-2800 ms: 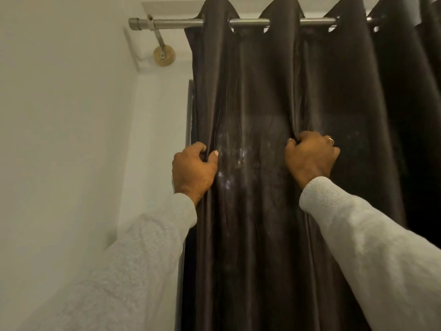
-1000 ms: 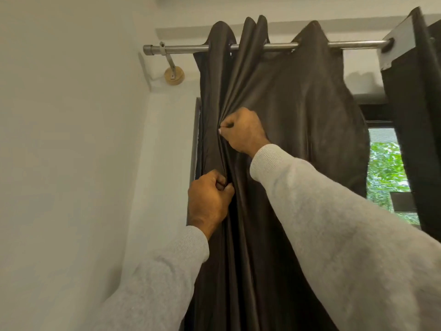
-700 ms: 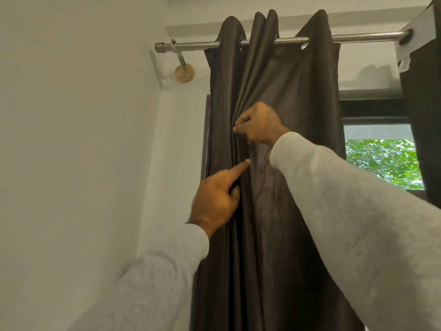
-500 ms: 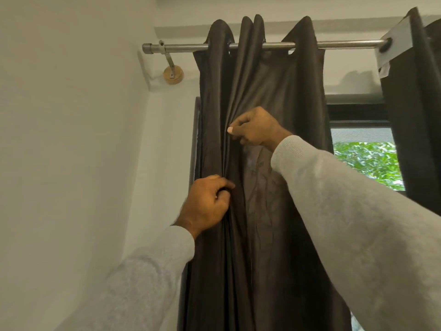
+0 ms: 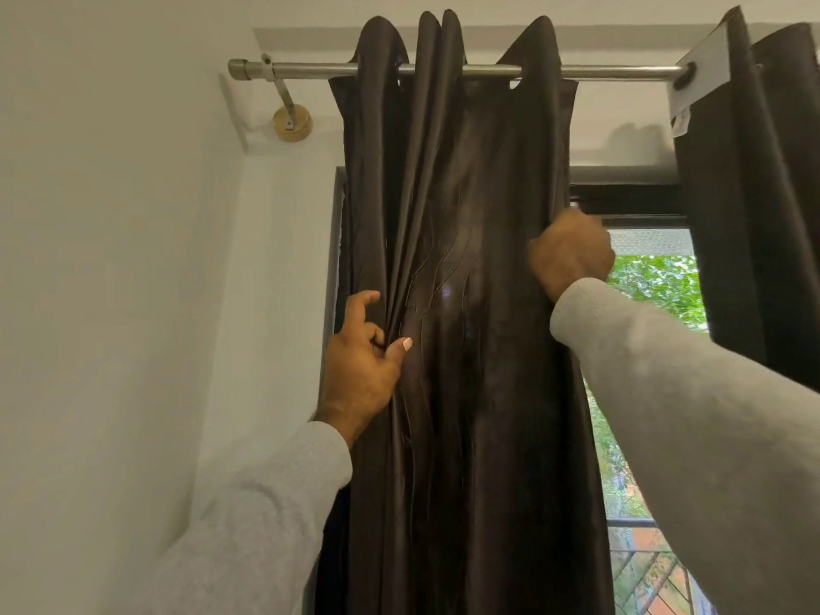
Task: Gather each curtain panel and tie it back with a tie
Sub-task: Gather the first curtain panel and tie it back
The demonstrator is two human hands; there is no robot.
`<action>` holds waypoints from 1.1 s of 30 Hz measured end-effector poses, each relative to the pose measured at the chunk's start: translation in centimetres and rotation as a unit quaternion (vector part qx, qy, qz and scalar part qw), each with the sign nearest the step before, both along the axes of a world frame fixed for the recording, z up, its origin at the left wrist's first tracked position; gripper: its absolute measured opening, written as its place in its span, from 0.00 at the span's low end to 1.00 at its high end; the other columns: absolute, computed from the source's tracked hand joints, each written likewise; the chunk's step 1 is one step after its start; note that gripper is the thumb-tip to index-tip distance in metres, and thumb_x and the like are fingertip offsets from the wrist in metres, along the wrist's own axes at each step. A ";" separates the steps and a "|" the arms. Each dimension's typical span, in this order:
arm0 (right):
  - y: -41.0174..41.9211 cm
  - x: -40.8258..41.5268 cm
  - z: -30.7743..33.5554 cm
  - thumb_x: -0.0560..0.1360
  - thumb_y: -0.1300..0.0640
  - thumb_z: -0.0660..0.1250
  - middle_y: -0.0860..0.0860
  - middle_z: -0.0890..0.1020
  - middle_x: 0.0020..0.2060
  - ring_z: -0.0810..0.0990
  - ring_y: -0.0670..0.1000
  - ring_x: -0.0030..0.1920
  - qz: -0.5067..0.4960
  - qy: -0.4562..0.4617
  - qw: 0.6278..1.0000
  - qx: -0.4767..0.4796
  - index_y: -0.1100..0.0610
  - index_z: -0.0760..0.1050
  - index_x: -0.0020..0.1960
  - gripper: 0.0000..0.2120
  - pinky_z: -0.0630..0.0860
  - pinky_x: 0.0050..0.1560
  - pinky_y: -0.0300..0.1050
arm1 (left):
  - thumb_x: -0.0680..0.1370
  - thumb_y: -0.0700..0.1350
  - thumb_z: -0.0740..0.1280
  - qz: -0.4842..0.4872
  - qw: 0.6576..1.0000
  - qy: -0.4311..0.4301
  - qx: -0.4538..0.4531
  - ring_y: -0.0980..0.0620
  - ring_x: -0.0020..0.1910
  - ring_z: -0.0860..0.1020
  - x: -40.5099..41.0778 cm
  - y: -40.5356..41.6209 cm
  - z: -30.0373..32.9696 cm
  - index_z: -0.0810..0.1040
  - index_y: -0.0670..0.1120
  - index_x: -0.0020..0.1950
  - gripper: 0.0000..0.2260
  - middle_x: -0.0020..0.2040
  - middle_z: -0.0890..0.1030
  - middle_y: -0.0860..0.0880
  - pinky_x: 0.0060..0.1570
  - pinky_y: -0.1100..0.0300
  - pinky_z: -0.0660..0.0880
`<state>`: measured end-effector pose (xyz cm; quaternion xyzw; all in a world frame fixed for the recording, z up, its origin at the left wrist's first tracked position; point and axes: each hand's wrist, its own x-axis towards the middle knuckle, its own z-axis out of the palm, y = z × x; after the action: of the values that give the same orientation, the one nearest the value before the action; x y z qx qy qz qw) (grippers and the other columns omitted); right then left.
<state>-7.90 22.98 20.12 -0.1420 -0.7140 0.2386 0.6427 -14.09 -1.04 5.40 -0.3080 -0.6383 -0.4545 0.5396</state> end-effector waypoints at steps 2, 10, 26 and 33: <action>-3.3 -0.3 0.1 0.80 0.55 0.68 0.64 0.83 0.60 0.82 0.68 0.61 0.046 0.001 0.998 0.035 0.62 0.80 0.62 0.14 0.79 0.59 0.59 | 0.79 0.44 0.78 -0.010 1.000 -0.015 0.018 0.60 0.31 0.77 0.3 0.3 0.0 0.71 0.49 0.77 0.29 0.34 0.77 0.52 0.36 0.70 0.77; -15.3 -2.3 5.2 0.74 0.64 0.65 0.49 0.70 0.29 0.72 0.55 0.37 0.225 -0.083 0.899 0.366 0.55 0.60 0.29 0.19 0.73 0.43 0.47 | 0.80 0.41 0.72 0.057 0.991 0.080 -0.095 0.61 0.40 0.79 1.5 -2.2 1.4 0.71 0.60 0.80 0.31 0.42 0.82 0.57 0.53 0.65 0.79; -18.2 -1.7 10.5 0.73 0.40 0.78 0.65 0.45 0.84 0.63 0.73 0.78 0.220 0.016 0.955 0.196 0.36 0.43 0.84 0.54 0.71 0.73 0.64 | 0.76 0.42 0.74 0.011 0.980 0.072 -0.184 0.57 0.44 0.83 1.0 -3.8 1.6 0.89 0.47 0.50 0.05 0.46 0.85 0.54 0.49 0.58 0.84; -19.6 -3.1 16.3 0.78 0.54 0.74 0.67 0.68 0.77 0.74 0.68 0.73 0.144 0.029 0.979 0.141 0.66 0.53 0.83 0.44 0.75 0.69 0.59 | 0.77 0.40 0.74 -0.034 0.979 0.088 -0.181 0.55 0.45 0.83 0.6 -3.0 1.9 0.89 0.45 0.50 0.05 0.46 0.86 0.51 0.49 0.65 0.82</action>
<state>-11.02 3.34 36.43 0.0619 -0.7347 0.2295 0.6353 -13.46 -4.07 7.34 -0.4611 -0.6488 -0.3207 0.5134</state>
